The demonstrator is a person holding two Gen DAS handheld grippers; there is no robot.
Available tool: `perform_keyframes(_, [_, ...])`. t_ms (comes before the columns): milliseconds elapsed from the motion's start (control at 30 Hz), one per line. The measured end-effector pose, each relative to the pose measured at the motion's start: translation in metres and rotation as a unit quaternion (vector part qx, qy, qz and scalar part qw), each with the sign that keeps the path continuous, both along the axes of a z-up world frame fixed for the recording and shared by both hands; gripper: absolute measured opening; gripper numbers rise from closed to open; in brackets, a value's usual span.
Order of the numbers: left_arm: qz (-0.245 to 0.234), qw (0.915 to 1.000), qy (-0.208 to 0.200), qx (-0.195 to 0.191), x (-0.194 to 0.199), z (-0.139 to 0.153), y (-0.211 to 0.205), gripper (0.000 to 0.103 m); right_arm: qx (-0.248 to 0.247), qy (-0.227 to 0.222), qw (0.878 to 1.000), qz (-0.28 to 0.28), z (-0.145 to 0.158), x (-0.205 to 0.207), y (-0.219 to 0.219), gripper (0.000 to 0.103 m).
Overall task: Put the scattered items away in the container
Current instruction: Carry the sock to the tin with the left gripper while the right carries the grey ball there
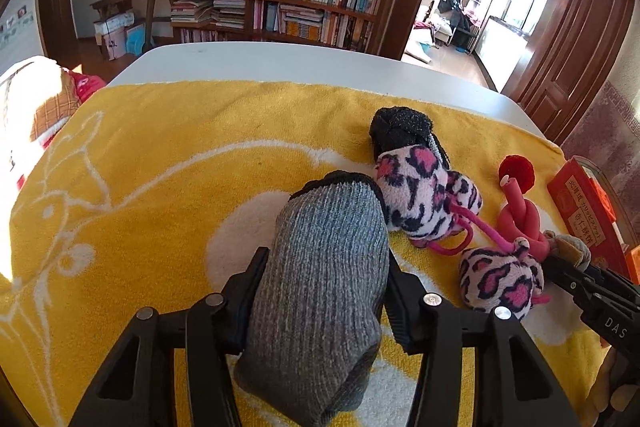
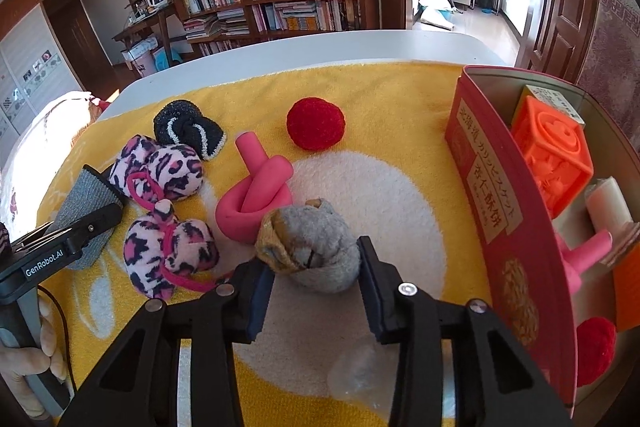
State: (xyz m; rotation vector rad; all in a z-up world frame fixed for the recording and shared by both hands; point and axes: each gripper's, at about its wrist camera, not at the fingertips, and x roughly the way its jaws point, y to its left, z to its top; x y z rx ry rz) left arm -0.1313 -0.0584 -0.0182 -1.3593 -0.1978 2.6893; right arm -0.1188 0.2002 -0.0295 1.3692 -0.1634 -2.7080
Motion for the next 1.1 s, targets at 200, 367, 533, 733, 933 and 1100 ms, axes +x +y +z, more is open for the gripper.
perform_keyframes(200, [0.001, 0.9985, 0.046, -0.03, 0.014, 0.023, 0.008, 0.05, -0.003, 0.026, 1.0, 0.001, 0.014, 0.009, -0.002, 0.043])
perform_keyframes(367, [-0.007, 0.9951, 0.083, -0.053, 0.028, 0.04, 0.019, 0.05, -0.014, 0.044, 0.999, -0.005, 0.028, 0.016, 0.001, 0.043])
perform_keyframes(533, [-0.016, 0.9921, 0.107, -0.063, 0.036, 0.052, 0.026, 0.05, -0.026, 0.055, 0.998, -0.018, 0.039, 0.022, 0.01, 0.043])
perform_keyframes(733, [-0.024, 0.9921, 0.115, -0.044, 0.042, 0.061, 0.028, 0.05, -0.037, 0.07, 0.996, -0.033, 0.05, 0.033, 0.023, 0.043])
perform_keyframes(933, [-0.02, 0.9926, 0.119, -0.018, 0.048, 0.071, 0.025, 0.05, -0.045, 0.085, 0.994, -0.053, 0.063, 0.047, 0.044, 0.043])
perform_keyframes(1100, [-0.028, 0.9927, 0.117, -0.003, 0.05, 0.074, 0.033, 0.05, -0.052, 0.106, 0.99, -0.08, 0.079, 0.06, 0.072, 0.043])
